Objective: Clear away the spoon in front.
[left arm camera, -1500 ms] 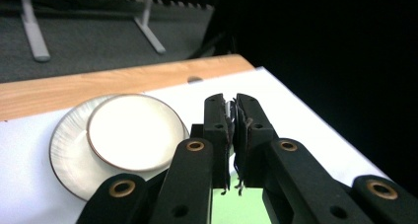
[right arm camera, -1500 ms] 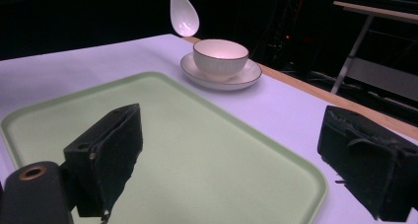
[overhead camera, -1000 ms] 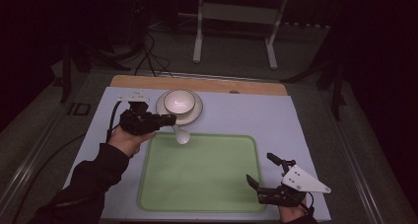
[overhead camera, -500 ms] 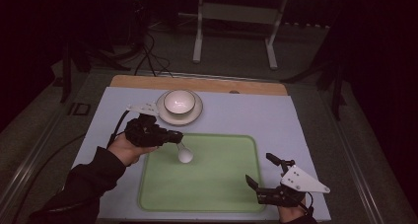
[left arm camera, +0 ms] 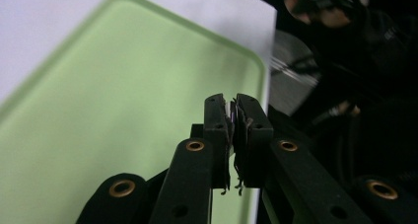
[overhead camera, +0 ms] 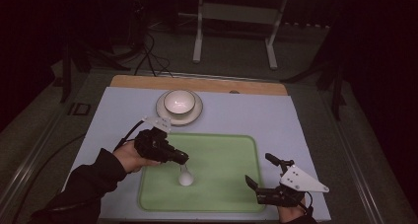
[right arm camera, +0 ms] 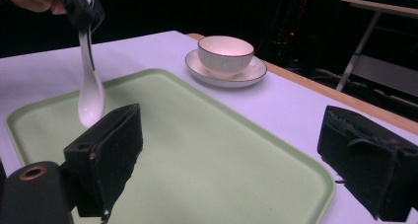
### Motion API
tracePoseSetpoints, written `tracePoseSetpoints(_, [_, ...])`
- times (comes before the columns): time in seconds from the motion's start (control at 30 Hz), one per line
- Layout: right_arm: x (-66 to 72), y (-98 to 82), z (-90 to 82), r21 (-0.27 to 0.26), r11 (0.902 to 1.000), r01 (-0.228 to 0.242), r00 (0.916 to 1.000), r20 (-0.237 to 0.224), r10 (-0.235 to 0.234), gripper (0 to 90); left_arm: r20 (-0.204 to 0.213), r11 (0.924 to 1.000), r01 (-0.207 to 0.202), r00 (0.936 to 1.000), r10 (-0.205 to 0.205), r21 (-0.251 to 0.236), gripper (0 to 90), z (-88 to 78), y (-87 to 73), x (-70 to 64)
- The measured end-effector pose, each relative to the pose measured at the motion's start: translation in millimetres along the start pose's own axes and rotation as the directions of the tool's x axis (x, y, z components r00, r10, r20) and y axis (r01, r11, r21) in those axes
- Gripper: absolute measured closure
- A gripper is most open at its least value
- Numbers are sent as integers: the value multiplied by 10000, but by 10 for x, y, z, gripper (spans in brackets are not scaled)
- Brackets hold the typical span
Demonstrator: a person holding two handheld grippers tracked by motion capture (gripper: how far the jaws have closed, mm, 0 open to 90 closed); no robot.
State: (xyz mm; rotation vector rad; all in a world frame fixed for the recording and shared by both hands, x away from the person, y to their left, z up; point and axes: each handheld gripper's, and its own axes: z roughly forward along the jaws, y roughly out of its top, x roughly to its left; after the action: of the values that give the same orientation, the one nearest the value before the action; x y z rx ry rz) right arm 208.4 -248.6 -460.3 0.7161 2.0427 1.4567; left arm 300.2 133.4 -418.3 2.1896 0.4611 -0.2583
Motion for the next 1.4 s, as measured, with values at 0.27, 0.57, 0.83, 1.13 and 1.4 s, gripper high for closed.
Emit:
tracePoseSetpoints(0.27, [-3,-4,6,9,10000,22,10000,-11,-22,101,676,9964,-61,9977,4,849,840,243,-50,54])
tracePoseSetpoints(0.57, [-13,-11,2,46,10000,-22,10000,0,22,101,1033,9893,-4,9945,-148,1456,839,434,-49,137])
tracePoseSetpoints(0.83, [-14,-15,3,47,10000,-27,10000,-9,28,101,1325,9946,-19,9911,-119,1036,828,486,-76,257])
tracePoseSetpoints(1.13, [-15,-17,3,54,10000,-9,10000,5,8,101,1018,9987,371,9940,-404,345,783,518,-193,448])
tracePoseSetpoints(1.4, [-23,-25,7,83,10000,-27,10000,-31,27,101,599,9981,578,9966,-564,-215,732,553,-323,607])
